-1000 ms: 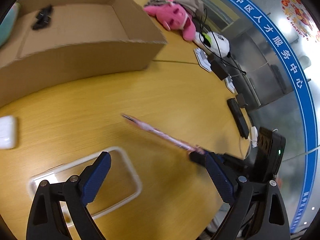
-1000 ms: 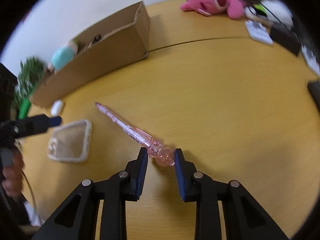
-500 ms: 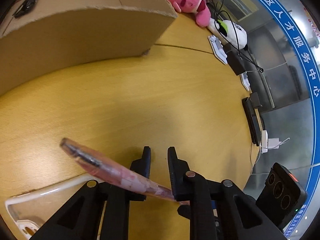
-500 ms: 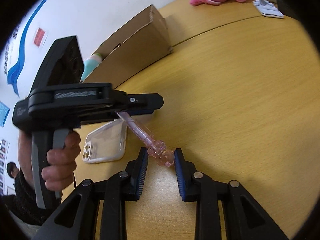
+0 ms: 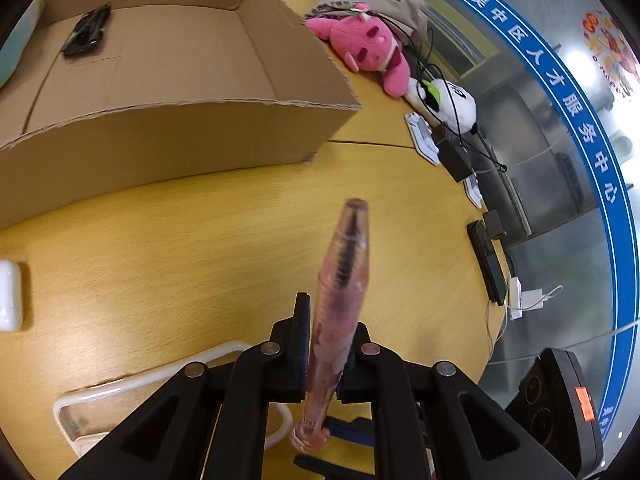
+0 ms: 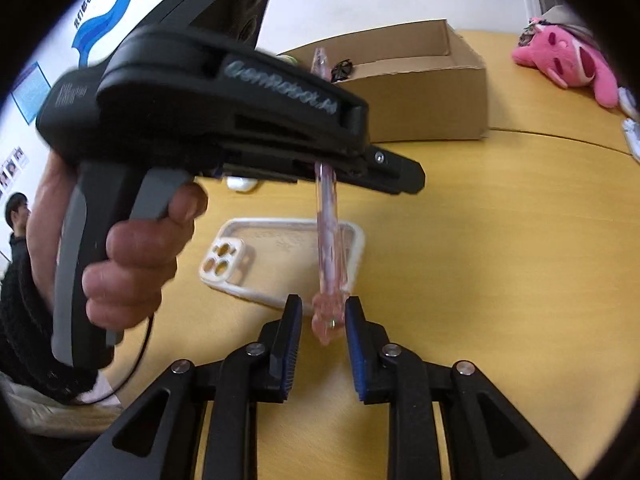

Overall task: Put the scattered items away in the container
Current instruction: 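Carry the pink pen upright over the box with the right gripper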

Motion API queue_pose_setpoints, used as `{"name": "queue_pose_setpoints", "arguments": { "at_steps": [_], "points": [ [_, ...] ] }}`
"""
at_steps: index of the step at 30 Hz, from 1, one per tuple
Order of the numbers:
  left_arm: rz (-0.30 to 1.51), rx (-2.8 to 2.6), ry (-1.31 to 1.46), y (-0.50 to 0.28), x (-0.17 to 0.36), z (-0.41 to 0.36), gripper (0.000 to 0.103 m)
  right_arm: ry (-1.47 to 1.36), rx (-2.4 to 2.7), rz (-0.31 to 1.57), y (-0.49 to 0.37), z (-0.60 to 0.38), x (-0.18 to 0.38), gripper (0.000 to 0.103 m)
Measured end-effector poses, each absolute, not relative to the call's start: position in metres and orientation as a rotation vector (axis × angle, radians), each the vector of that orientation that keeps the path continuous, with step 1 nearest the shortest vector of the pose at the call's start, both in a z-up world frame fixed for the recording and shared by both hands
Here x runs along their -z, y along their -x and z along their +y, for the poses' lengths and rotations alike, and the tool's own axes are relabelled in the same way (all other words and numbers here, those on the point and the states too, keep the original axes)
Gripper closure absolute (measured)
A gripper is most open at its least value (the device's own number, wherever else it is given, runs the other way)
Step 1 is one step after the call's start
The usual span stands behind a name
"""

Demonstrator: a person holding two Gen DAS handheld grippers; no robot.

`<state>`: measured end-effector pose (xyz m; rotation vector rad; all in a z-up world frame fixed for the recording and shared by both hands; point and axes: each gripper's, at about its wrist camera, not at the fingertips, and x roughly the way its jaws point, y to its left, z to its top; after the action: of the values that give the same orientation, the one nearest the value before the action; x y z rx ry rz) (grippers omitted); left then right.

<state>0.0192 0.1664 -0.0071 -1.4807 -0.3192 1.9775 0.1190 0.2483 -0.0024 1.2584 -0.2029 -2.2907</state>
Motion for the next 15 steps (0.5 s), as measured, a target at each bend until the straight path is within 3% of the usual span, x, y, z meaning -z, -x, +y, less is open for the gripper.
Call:
{"name": "queue_pose_setpoints", "arguments": {
  "at_steps": [7,15],
  "points": [
    [-0.397,-1.986,1.432,-0.018,0.003,0.142,0.094,-1.258,2.276,-0.187,-0.109,0.229,-0.001,0.087],
    [-0.424,-2.032,1.376,-0.017,-0.003,0.129,0.091,-1.294,2.246,-0.353,-0.095,0.229,-0.001,0.087]
  ]
}}
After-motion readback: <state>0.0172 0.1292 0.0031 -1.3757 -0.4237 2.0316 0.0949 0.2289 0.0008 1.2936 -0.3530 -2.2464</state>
